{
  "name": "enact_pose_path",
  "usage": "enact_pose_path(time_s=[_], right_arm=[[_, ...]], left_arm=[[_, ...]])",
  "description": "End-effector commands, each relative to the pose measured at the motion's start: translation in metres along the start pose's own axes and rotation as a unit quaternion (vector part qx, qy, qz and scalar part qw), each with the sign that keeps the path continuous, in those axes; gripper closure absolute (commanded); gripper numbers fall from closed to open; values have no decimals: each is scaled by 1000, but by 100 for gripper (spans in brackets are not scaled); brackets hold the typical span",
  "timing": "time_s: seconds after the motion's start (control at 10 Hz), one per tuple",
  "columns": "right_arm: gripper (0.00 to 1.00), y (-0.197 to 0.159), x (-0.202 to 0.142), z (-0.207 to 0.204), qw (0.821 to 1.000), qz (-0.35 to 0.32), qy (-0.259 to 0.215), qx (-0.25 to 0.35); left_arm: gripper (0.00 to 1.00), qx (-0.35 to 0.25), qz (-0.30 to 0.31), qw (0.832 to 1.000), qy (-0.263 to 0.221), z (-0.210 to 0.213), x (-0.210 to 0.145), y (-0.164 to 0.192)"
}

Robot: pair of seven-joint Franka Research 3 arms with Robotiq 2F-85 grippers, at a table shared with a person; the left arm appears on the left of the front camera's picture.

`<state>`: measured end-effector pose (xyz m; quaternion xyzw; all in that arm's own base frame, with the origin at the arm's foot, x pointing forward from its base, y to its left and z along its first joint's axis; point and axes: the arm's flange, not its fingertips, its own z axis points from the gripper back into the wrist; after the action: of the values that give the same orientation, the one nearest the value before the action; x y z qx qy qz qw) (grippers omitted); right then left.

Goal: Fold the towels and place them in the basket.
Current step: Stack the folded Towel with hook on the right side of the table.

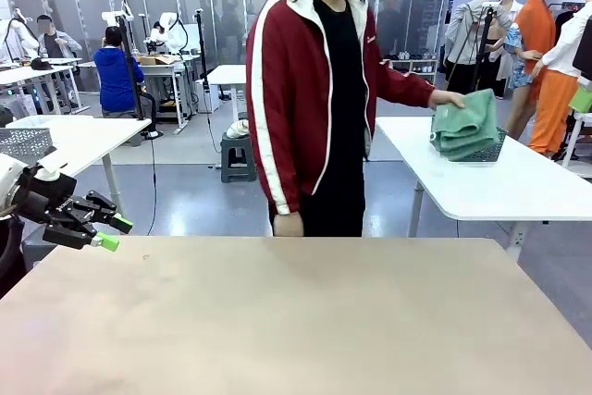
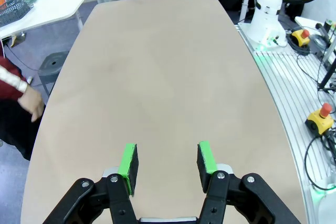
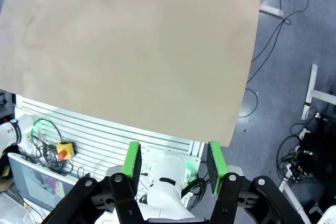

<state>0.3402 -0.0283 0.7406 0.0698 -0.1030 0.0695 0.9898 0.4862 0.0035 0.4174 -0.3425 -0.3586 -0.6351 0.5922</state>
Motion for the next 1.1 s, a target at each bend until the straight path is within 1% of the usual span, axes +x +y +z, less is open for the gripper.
enact_pose_path(time_s=[0.0,1.0], right_arm=[[37,1,-1,1,1000,-4,-2,3],[37,1,-1,1,1000,-4,-2,3]], left_arm=[[41,1,-1,1000,-3,1,1,-3],[41,1,-1,1000,-3,1,1,-3]])
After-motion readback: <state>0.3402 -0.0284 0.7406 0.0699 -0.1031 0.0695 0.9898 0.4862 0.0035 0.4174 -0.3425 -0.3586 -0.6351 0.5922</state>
